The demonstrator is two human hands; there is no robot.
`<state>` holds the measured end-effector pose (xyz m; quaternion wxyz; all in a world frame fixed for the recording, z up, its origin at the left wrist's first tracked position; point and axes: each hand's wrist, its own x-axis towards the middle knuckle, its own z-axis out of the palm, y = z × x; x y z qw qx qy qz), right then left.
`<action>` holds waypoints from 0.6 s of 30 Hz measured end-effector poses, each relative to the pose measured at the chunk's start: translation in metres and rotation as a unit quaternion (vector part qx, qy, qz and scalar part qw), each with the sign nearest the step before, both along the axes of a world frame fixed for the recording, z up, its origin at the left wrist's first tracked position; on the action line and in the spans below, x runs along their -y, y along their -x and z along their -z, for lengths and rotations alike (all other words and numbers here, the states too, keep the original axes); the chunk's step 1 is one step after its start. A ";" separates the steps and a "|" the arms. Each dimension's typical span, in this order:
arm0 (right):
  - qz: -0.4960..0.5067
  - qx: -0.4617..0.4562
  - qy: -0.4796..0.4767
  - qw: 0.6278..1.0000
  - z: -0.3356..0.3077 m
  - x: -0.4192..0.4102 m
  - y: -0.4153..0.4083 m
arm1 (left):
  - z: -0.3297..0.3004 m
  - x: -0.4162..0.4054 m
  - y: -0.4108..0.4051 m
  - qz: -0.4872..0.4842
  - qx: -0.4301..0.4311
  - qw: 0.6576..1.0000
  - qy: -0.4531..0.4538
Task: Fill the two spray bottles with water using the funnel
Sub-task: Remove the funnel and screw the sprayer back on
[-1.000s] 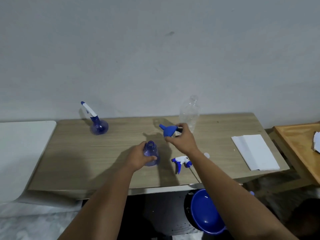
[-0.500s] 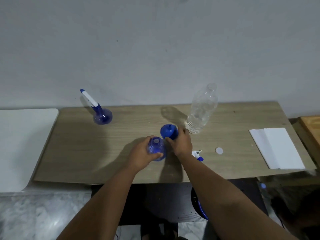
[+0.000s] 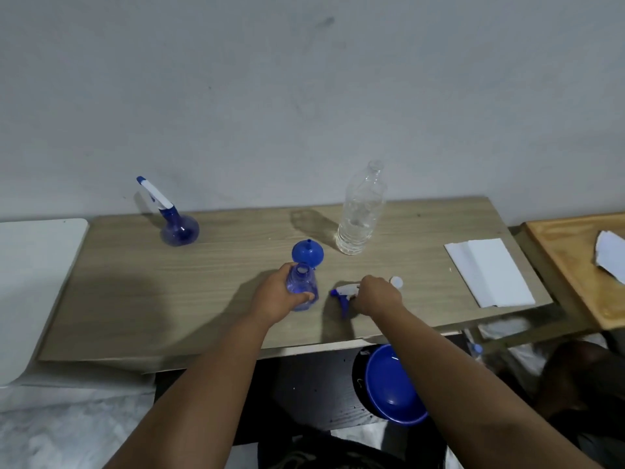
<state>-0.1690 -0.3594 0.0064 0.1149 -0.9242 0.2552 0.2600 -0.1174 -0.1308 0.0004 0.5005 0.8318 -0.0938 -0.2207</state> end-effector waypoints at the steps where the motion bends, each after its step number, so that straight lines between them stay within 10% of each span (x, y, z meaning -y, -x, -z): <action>1: -0.001 0.003 0.008 1.000 0.002 -0.002 0.003 | -0.001 0.001 0.003 0.002 -0.001 1.000 -0.001; 8: 0.104 0.179 -0.143 0.968 -0.022 0.008 -0.002 | -0.006 0.003 0.015 0.015 0.010 1.000 -0.025; 13: 0.230 0.445 -0.517 0.694 -0.122 -0.016 -0.009 | -0.009 0.005 0.018 0.008 0.005 1.000 -0.015; 18: 0.200 0.501 -0.566 0.623 -0.156 -0.046 -0.011 | -0.006 0.007 0.016 0.000 -0.010 1.000 -0.003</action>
